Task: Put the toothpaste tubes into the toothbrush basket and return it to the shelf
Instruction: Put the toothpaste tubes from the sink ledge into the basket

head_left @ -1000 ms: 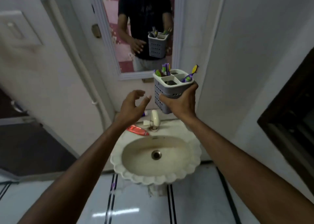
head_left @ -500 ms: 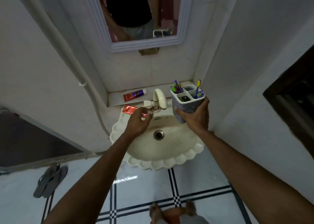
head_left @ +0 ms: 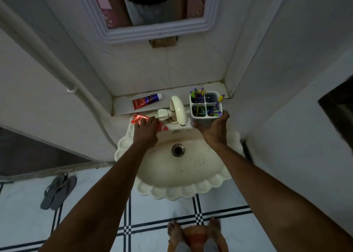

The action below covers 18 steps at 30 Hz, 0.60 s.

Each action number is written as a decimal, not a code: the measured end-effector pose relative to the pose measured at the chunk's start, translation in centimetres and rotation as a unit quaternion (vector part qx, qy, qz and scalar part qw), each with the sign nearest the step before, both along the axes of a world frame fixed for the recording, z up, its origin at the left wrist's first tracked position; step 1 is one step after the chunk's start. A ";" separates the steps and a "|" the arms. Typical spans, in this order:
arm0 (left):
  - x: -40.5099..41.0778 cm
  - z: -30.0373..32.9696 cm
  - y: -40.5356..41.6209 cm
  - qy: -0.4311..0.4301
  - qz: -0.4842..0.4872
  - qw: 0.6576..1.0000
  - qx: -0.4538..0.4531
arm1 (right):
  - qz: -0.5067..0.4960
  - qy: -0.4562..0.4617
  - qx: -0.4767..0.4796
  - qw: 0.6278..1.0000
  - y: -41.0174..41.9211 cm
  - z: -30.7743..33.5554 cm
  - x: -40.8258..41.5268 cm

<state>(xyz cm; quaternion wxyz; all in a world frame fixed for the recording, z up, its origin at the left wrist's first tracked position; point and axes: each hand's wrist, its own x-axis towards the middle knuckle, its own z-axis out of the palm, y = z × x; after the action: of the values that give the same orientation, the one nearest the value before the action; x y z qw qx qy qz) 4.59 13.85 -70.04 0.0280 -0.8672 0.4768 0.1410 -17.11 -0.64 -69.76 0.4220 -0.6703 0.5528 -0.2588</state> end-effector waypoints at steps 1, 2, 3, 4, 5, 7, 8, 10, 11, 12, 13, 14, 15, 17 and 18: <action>0.3 -0.2 -0.2 -0.024 -0.016 1.000 0.009 | 0.007 0.002 0.001 1.000 -0.2 -0.3 -0.1; 0.6 -0.3 -0.3 -0.047 -0.028 0.998 0.018 | 0.013 -0.001 0.004 1.000 -0.4 -0.4 -0.2; 0.9 -0.4 -0.4 -0.069 -0.039 0.997 0.023 | 0.017 -0.009 0.007 1.000 -0.5 -0.4 -0.3; 1.1 -0.5 -0.3 -0.091 -0.049 0.994 0.026 | 0.020 -0.017 0.011 1.000 -0.5 -0.4 -0.4; 1.2 -0.6 -0.2 -0.111 -0.060 0.991 0.032 | 0.022 -0.023 0.016 0.999 -0.3 -0.3 -0.5; 1.2 -0.7 0.1 -0.124 -0.068 0.989 0.033 | 0.020 -0.031 0.022 0.999 0.0 0.0 -0.7; 1.2 -0.7 0.3 -0.106 -0.058 0.993 0.019 | 0.017 -0.033 0.023 0.999 0.1 0.3 -0.7; 0.8 -0.3 1.1 -0.026 0.002 0.999 -0.035 | 0.015 -0.028 0.023 0.999 0.2 0.8 -0.7; 0.6 0.2 1.5 0.024 0.038 0.996 -0.071 | 0.017 -0.025 0.021 0.999 0.1 1.1 -0.7; 0.4 0.9 2.0 0.087 0.077 0.987 -0.110 | 0.020 -0.022 0.020 0.999 0.0 1.3 -0.7; 0.1 1.8 2.5 0.170 0.121 0.966 -0.155 | 0.023 -0.021 0.021 0.999 -0.1 1.5 -0.7; -0.2 2.9 2.9 0.266 0.169 0.927 -0.202 | 0.024 -0.021 0.024 0.999 -0.2 1.7 -0.8; -0.3 4.1 3.2 0.354 0.211 0.879 -0.239 | 0.023 -0.021 0.028 0.999 -0.4 1.9 -0.8; -0.2 6.6 3.5 0.464 0.266 0.800 -0.272 | 0.022 -0.026 0.038 0.999 -0.6 2.1 -0.9; -0.1 8.1 3.3 0.493 0.276 0.778 -0.276 | 0.024 -0.030 0.043 0.998 -0.8 2.2 -1.0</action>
<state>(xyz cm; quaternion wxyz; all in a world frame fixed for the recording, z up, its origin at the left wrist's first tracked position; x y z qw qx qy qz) 4.49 17.20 -61.90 -0.4917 -0.7443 0.1841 0.4128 -18.12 -1.42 -67.52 0.4728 -0.6567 0.5342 -0.2447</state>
